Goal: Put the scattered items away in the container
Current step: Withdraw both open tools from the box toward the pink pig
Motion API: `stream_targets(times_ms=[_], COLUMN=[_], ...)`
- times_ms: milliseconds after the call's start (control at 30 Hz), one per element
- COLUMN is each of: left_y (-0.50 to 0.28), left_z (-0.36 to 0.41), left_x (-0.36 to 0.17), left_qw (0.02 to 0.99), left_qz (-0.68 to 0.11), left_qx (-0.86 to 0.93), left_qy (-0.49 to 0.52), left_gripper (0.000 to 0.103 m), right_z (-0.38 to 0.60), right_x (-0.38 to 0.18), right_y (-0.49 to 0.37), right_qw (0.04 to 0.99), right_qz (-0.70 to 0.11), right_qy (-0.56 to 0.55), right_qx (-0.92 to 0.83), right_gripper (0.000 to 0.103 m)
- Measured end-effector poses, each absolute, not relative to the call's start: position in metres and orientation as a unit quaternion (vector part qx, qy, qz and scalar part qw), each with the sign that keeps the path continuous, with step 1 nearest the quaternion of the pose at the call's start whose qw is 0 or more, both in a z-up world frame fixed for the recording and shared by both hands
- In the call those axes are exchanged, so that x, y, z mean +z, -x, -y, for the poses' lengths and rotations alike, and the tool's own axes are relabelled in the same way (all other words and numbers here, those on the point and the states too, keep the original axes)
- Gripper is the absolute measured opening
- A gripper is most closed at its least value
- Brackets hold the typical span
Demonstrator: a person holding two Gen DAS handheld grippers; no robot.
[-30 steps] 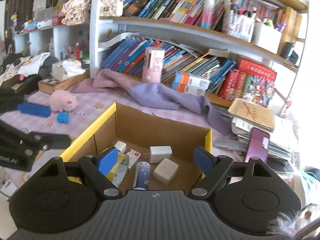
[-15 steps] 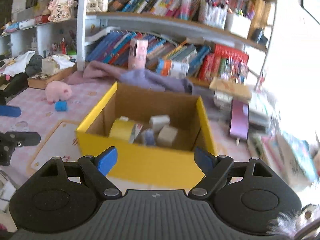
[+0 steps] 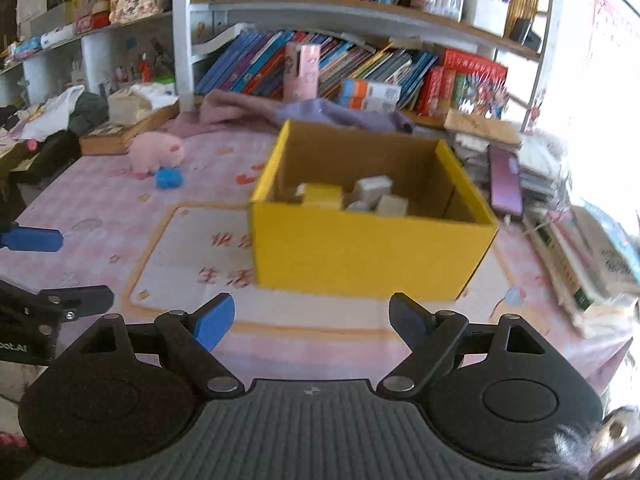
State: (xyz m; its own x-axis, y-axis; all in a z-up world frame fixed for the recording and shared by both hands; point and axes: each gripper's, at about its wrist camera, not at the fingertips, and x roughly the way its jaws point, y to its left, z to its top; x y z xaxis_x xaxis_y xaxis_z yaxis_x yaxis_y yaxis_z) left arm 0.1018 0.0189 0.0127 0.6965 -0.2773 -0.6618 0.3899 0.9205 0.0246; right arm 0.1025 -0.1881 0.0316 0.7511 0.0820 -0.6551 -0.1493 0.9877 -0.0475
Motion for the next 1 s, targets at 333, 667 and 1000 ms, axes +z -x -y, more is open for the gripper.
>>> stream_targets(times_ms=[333,667,1000], left_y=[-0.078,-0.065,-0.06], left_z=[-0.063,-0.107,-0.138], left_x=[0.006,0.009,0.008], left_qw=[0.912,0.922,0.926], left_qz=[-0.36,-0.352,-0.355], left_qx=[-0.174,-0.146,-0.122], left_qy=[-0.087,-0.067,-0.034], left_gripper=[0.089,0.09,0.091], right_z=[0.129,0.077,0.04], right_x=[0.018,0.02,0.025], right_y=[-0.082,-0.072,-0.071], right_qw=[0.922,0.918,0.909], right_qz=[-0.372,-0.364,-0.36], right_qy=[0.049,0.082,0.12], right_qx=[0.093,0.134,0.173], right_gripper=[0.084,0.084,0.084])
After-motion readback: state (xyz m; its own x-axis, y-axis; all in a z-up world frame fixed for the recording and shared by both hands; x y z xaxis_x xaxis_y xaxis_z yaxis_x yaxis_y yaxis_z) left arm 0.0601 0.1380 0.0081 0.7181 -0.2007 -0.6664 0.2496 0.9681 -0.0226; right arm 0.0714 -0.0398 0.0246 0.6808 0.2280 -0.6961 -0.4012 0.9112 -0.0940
